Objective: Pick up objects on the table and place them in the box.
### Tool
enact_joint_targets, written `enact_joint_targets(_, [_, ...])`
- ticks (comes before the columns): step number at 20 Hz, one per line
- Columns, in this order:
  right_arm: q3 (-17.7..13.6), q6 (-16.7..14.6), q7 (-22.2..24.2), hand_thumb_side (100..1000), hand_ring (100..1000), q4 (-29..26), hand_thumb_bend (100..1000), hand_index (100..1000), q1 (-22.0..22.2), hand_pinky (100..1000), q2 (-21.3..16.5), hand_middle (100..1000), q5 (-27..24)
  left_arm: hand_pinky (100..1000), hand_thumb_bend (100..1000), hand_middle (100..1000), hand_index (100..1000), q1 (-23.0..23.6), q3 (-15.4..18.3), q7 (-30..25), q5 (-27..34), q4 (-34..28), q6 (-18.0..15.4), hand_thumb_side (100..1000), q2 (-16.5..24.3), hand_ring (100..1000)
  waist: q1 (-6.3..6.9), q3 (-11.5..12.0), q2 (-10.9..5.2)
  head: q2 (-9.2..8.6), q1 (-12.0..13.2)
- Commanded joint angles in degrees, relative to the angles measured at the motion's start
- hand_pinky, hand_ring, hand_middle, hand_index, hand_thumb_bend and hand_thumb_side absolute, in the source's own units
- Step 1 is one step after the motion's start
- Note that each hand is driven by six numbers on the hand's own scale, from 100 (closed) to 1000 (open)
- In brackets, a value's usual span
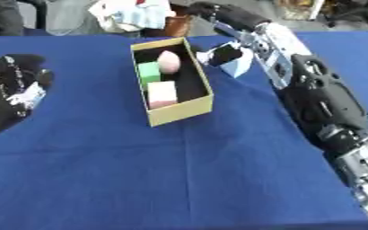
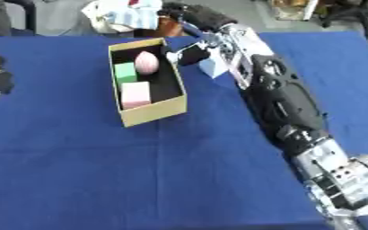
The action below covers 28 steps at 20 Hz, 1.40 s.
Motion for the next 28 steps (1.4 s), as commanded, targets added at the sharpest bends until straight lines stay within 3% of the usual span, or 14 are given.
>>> enact_joint_targets(1, [-2.82,2.94,-1.82,526,924,1.61,105,1000,-1.42,850,-3.36,967,-2.68,633,322,585,769,-0.63,0.34,-0.29,-0.33,-0.9,-0.1,485,0.95,597,-0.64,0.45,0.19,-1.21,0.27])
enact_joint_targets(6, [-6.2,6.05,-4.43,560,922,5.29,100,1000,-0.82,849,-6.41,953,-6.61,634,318,585,768,-0.89,0.09,-0.73,-0.4,-1.52,-0.28,486,0.78,597,-0.81,2.3,1.17,-1.95,1.25])
enact_joint_targets(12, [-7.68,8.05,-6.38,590,919,7.16,100,994,-0.84,846,-9.33,940,-10.5,635,313,584,769,-0.78,0.25,-0.84,-0.49,-3.02,-0.36,489,0.57,596,-0.89,4.06,2.76,-1.87,1.28])
enact_joint_targets(20, [-8.7,11.41,-7.74,662,919,11.4,100,989,-0.21,844,-9.68,930,-12.7,637,306,584,769,-0.9,0.23,-1.26,-0.78,-3.86,-0.19,499,0.25,596,-0.71,4.73,4.62,-0.75,1.0])
enact_joint_targets(28, [-8.97,13.34,-8.75,683,927,14.78,100,988,0.37,849,-9.74,929,-13.11,639,300,584,770,-0.95,0.11,-1.7,-1.02,-3.59,-0.15,507,0.09,596,-0.73,4.77,5.03,0.37,0.95])
